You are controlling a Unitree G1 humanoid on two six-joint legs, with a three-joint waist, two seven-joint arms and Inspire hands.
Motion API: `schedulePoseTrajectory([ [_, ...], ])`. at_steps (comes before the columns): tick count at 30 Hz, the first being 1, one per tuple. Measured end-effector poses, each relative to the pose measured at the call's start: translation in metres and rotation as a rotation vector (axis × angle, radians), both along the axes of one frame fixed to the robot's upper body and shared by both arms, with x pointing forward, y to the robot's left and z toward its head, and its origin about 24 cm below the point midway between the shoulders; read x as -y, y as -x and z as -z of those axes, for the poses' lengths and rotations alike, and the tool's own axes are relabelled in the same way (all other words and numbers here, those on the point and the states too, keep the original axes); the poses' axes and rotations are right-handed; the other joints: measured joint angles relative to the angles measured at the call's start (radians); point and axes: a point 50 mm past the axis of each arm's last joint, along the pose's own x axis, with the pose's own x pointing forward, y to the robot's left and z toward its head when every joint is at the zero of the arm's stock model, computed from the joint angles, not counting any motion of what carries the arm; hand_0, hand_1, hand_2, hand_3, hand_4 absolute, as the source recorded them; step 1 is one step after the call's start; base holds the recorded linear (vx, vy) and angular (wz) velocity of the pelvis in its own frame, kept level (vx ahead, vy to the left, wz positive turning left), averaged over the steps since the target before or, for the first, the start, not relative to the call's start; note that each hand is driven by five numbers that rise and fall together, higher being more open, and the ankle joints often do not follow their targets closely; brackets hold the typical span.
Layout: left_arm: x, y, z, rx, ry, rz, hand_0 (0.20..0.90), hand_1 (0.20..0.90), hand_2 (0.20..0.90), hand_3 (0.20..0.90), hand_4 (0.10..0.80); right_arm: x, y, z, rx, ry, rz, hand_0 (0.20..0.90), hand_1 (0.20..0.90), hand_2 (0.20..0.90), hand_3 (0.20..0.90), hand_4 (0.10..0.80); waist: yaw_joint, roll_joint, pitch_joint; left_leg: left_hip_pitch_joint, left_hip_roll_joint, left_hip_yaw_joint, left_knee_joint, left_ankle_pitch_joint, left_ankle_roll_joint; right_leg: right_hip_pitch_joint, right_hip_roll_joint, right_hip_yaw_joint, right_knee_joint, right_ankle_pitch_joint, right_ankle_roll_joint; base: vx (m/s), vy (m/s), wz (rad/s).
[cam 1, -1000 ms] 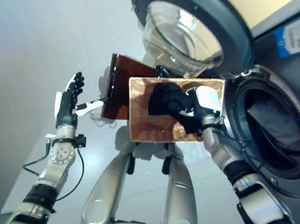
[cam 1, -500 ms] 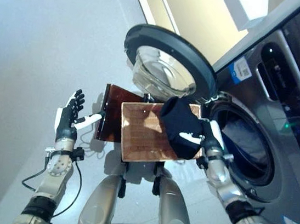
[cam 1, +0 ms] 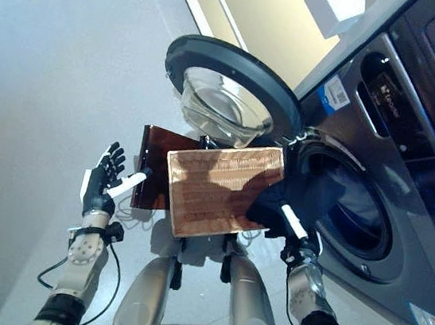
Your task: Pick up the clothes and place them into the washing machine
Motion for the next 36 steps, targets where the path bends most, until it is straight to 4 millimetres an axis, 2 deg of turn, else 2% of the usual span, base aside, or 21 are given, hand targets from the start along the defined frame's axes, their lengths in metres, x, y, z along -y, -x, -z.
schedulePoseTrajectory([
  [11, 0.002, 0.0, 0.001, 0.004, 0.045, -0.016, 0.9, 0.9, 0.9, 0.9, 0.8, 0.007, -0.022, -0.011, 0.131, -0.293, 0.355, 0.2, 0.2, 0.2, 0.2, 0.3, 0.016, 0.027, -0.018, -0.021, 0.0, 0.005, 0.004, 0.0, -0.001, -0.032, 0.001, 0.007, 0.02, -0.004, -0.004, 0.0, 0.0, 0.0],
  [19, 0.002, 0.0, 0.002, 0.006, 0.067, -0.021, 0.9, 0.9, 0.9, 0.9, 0.8, 0.027, -0.042, -0.032, 0.223, -0.33, 0.503, 0.2, 0.2, 0.2, 0.2, 0.3, 0.031, 0.045, -0.03, -0.071, -0.001, 0.007, 0.032, 0.001, 0.002, -0.084, -0.001, 0.011, 0.053, -0.011, -0.008, -0.01, -0.005, 0.01],
  [22, 0.004, 0.0, 0.002, 0.005, 0.067, -0.004, 0.9, 0.9, 0.9, 0.9, 0.8, 0.042, -0.045, -0.038, 0.208, -0.333, 0.568, 0.2, 0.2, 0.2, 0.2, 0.3, 0.04, 0.052, -0.033, -0.072, -0.001, 0.008, 0.034, 0.001, 0.002, -0.086, -0.001, 0.011, 0.055, -0.011, -0.008, -0.021, -0.006, 0.01],
  [24, 0.005, 0.0, 0.002, 0.007, 0.068, 0.01, 0.9, 0.9, 0.9, 0.9, 0.8, 0.062, -0.048, -0.05, 0.236, -0.315, 0.638, 0.2, 0.2, 0.2, 0.2, 0.3, 0.056, 0.066, -0.042, -0.086, -0.002, 0.008, 0.034, -0.002, -0.002, -0.101, -0.004, 0.012, 0.06, -0.015, -0.005, 0.0, 0.0, 0.0],
  [26, 0.004, 0.0, 0.001, 0.008, 0.065, 0.013, 0.9, 0.9, 0.9, 0.9, 0.8, 0.074, -0.053, -0.06, 0.271, -0.32, 0.687, 0.2, 0.2, 0.2, 0.2, 0.3, 0.057, 0.073, -0.044, -0.101, -0.004, 0.009, 0.034, -0.001, -0.002, -0.121, -0.004, 0.014, 0.069, -0.015, -0.005, -0.036, -0.008, 0.01],
  [31, 0.003, 0.001, 0.0, 0.009, 0.06, 0.028, 0.9, 0.9, 0.9, 0.9, 0.8, 0.097, -0.058, -0.081, 0.318, -0.35, 0.811, 0.2, 0.2, 0.2, 0.2, 0.3, 0.065, 0.089, -0.044, -0.112, -0.002, 0.01, 0.033, 0.006, 0.002, -0.135, -0.003, 0.014, 0.071, -0.014, -0.011, 0.0, 0.0, 0.0],
  [36, 0.002, -0.002, -0.007, 0.042, 0.06, 0.044, 0.9, 0.9, 0.9, 0.9, 0.8, 0.117, -0.053, -0.092, 0.327, -0.357, 0.916, 0.2, 0.2, 0.2, 0.2, 0.3, 0.083, 0.106, -0.044, -0.133, -0.004, 0.014, 0.031, 0.009, 0.003, -0.167, -0.003, 0.022, 0.083, -0.015, -0.011, 0.0, 0.0, 0.0],
])
